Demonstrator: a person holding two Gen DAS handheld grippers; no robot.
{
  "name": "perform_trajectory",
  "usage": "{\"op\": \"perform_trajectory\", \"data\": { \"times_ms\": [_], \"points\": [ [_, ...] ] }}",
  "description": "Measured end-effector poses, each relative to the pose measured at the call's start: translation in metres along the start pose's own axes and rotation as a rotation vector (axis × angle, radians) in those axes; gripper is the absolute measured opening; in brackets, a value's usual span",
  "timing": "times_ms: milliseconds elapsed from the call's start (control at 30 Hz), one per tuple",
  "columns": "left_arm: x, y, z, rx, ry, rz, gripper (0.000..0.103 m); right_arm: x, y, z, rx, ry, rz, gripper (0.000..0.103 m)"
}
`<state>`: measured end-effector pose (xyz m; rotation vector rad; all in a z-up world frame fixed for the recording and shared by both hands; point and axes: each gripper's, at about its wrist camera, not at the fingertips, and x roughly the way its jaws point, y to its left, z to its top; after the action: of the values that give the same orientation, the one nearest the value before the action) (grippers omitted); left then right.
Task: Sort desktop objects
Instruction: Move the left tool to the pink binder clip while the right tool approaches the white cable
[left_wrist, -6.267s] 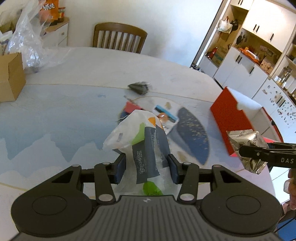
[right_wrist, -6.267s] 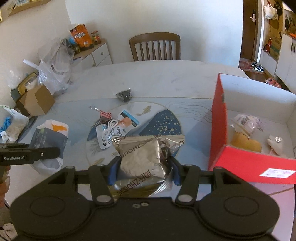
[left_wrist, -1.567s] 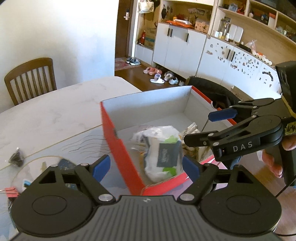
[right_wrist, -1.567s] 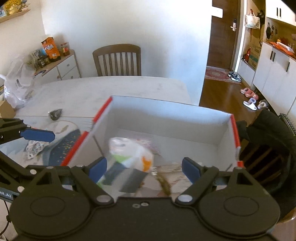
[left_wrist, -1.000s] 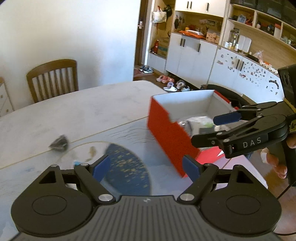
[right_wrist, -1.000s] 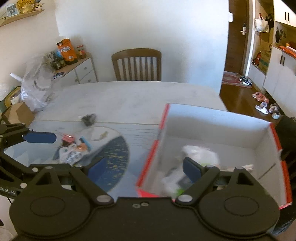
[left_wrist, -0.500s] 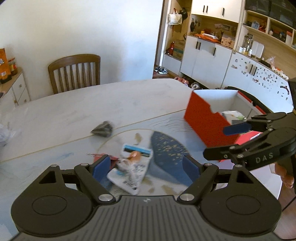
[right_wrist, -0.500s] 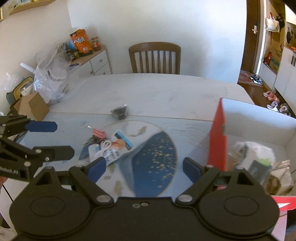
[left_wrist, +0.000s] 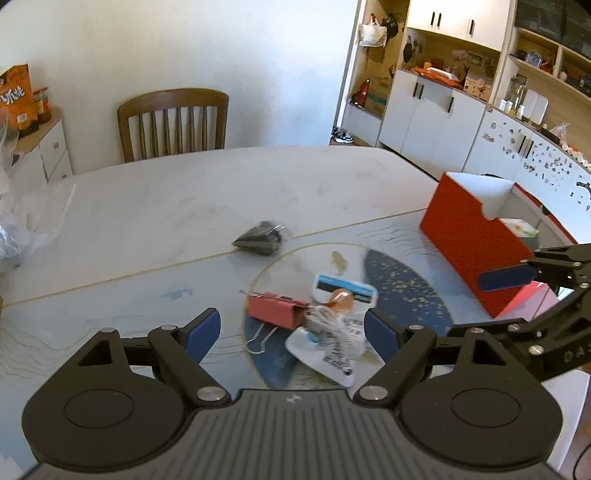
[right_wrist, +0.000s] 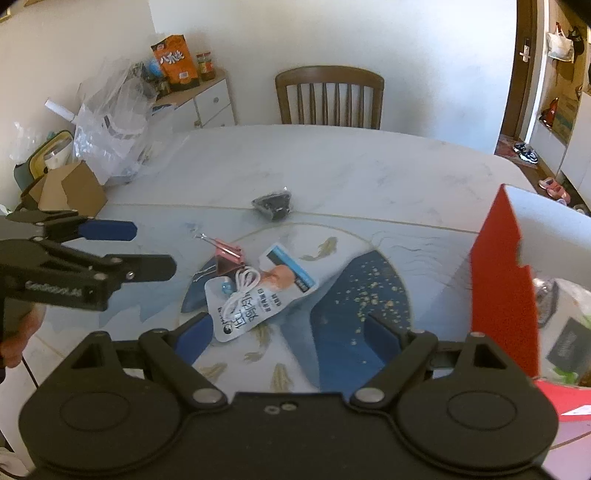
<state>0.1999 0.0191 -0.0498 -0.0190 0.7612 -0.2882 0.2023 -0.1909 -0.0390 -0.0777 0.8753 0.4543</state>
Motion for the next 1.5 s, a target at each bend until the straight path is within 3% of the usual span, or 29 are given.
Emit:
{"op": "perform_trajectory", "data": {
  "times_ms": [400,567,1000,1367,1500],
  "points": [
    [0.044,0.021,-0.001,0.038,0.053,-0.005,0.085,0.035,0.019,-0.001,-0.04,0.048,0.019,0.085],
    [0.063,0.025,0.0,0.049,0.072,-0.026,0.085,0.05,0.034,0.002,-0.087,0.064,0.029,0.078],
    [0.093,0.028,0.003,0.067,0.098,-0.071,0.085,0.08,0.044,0.007,-0.13,0.093,0.016,0.047],
    [0.103,0.037,0.004,0.041,0.104,-0.124,0.084,0.088,0.044,0.01,-0.124,0.099,0.013,0.038],
    [0.103,0.039,0.004,0.02,0.103,-0.157,0.065,0.091,0.045,0.009,-0.125,0.104,0.018,0.031]
  ]
}}
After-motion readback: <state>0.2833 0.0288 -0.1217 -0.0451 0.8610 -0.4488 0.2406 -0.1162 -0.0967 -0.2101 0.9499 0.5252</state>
